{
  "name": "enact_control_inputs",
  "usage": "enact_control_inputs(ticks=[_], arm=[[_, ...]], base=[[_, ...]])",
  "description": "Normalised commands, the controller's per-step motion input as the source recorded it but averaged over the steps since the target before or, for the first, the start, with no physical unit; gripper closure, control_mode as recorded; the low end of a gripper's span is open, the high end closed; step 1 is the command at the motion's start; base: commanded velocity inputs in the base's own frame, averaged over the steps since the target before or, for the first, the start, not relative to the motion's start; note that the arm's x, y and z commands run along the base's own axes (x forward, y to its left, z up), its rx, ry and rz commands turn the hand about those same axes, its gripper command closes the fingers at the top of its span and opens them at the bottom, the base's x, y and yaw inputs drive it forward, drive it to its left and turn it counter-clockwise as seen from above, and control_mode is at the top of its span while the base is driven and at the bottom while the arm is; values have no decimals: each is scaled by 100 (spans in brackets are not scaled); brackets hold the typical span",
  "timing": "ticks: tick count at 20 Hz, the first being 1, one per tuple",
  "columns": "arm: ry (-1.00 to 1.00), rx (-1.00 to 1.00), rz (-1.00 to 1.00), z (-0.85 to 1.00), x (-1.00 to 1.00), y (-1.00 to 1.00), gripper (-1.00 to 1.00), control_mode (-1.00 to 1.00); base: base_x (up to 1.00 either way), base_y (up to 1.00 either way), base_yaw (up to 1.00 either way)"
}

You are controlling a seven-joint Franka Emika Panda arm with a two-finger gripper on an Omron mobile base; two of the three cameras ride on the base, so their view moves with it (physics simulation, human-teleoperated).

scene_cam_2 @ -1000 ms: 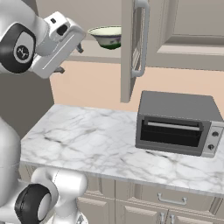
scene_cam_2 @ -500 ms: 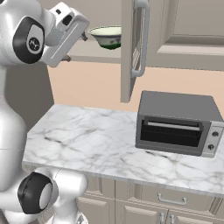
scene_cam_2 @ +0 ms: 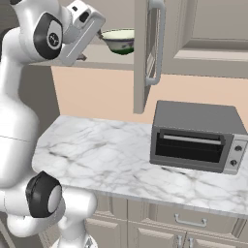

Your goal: Move the bowls from the cabinet to the plates on the dining table.

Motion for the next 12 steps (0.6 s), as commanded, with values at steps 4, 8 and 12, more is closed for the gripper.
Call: enact_control_inputs(ticks=[4, 8, 12], arm=[[0, -2, 1, -1, 55, 0, -100, -100], [0, -7, 2, -21, 42, 2, -100, -100], [0, -9, 3, -26, 38, 0, -100, -100]], base=[[0, 0, 0], [0, 0, 0], [0, 0, 0]])
